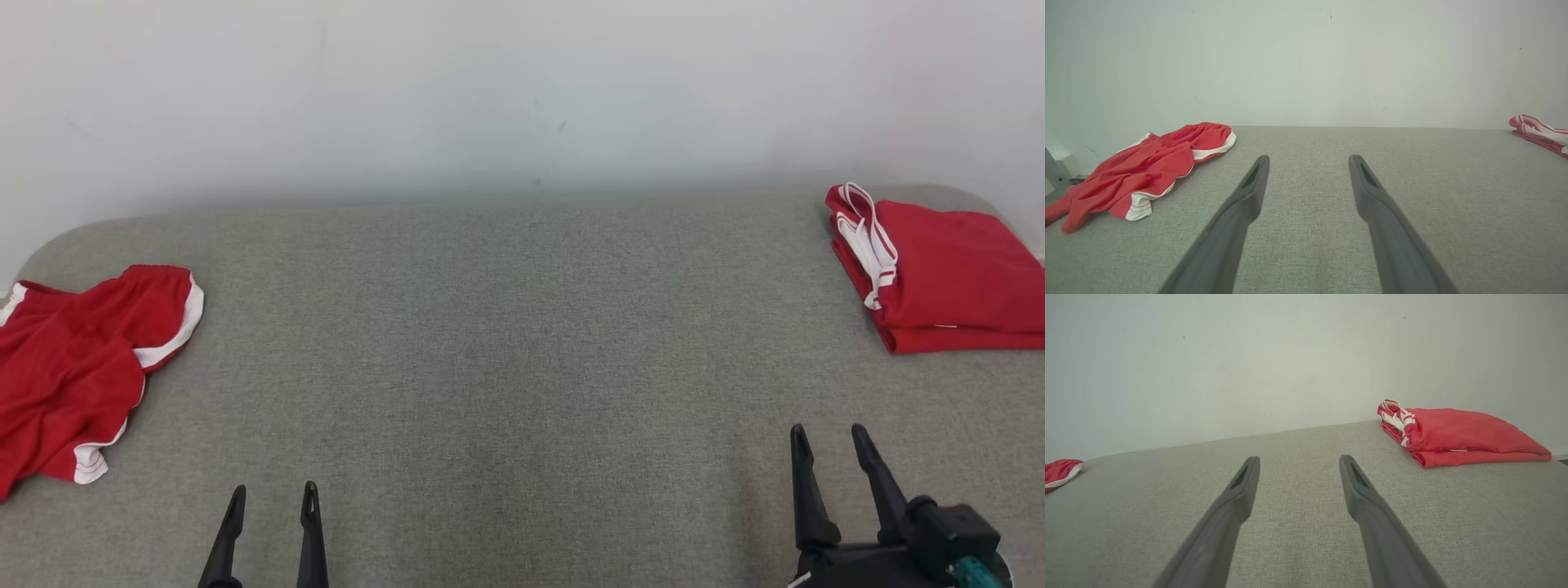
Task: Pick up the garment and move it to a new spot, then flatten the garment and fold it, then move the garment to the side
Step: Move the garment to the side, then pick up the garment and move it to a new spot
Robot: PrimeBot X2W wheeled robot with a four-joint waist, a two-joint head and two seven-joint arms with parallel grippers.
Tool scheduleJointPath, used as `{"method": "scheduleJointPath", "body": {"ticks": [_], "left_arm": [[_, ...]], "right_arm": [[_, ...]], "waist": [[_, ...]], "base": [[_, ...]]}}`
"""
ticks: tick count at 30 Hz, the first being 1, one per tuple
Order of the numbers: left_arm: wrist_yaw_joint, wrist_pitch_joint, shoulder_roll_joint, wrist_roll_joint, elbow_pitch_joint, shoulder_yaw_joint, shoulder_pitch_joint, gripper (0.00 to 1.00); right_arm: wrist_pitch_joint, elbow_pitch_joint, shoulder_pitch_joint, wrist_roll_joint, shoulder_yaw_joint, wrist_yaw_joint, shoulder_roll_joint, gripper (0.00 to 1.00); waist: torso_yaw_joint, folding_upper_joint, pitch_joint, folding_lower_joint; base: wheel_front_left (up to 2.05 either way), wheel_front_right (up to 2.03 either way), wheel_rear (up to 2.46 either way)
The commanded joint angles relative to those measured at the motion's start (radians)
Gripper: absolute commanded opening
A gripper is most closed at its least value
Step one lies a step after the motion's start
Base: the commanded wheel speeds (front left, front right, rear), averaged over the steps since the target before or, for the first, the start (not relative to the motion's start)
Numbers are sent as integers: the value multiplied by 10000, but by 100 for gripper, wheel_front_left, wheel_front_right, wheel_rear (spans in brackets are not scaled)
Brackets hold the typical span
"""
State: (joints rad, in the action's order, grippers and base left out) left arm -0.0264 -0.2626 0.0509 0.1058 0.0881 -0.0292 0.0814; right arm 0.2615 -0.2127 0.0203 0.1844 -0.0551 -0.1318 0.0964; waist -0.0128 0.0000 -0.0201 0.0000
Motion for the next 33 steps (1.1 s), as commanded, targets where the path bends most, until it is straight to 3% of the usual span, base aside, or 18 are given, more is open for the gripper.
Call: {"method": "scheduleJointPath", "body": {"ticks": [1,33], "left_arm": [[6,-31,-10,-103,85,-25,43,100],[284,-31,-11,-108,994,-288,-136,100]], "right_arm": [[47,58,-204,-96,-9,26,-104,100],[46,-399,-810,-180,319,26,-476,100]], "waist": [[-40,0,33,0],[-269,0,42,0]], "base": [[0,0,0],[0,0,0]]}}
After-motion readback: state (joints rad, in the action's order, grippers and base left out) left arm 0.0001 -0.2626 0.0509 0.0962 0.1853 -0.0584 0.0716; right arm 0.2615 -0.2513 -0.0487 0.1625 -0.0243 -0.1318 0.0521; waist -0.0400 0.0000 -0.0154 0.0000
